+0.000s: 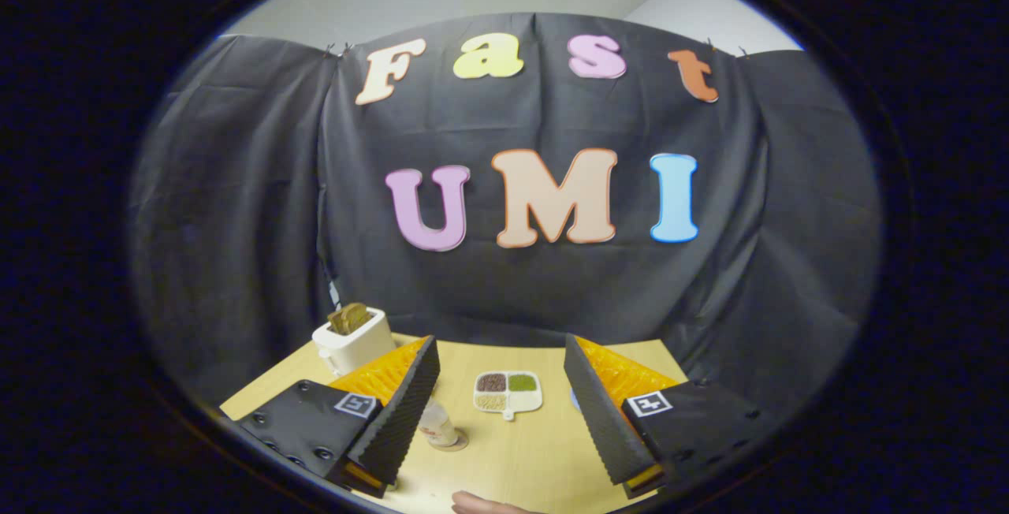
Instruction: Take the bottle from table, then pour the juice into the cup, finally place the bottle on the coaster
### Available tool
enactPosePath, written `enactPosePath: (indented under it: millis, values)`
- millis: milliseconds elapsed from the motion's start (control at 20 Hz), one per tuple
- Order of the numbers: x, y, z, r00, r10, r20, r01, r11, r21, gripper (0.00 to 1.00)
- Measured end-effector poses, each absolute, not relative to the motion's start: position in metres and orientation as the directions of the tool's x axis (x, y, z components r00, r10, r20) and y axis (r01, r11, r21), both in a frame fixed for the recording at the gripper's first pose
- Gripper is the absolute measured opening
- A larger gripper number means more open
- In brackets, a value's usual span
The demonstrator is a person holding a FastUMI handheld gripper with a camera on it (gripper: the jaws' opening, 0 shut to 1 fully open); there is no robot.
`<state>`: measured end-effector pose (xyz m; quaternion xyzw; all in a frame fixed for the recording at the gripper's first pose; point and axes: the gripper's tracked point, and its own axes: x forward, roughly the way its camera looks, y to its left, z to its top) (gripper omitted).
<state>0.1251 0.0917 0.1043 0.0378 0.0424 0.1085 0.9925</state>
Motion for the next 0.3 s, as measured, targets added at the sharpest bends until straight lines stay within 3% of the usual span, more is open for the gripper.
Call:
enactPosePath:
  millis: [300]
  values:
    - [0.122,0.042,0.133,0.990,0.139,-0.004,-0.138,0.988,0.069,0.99]
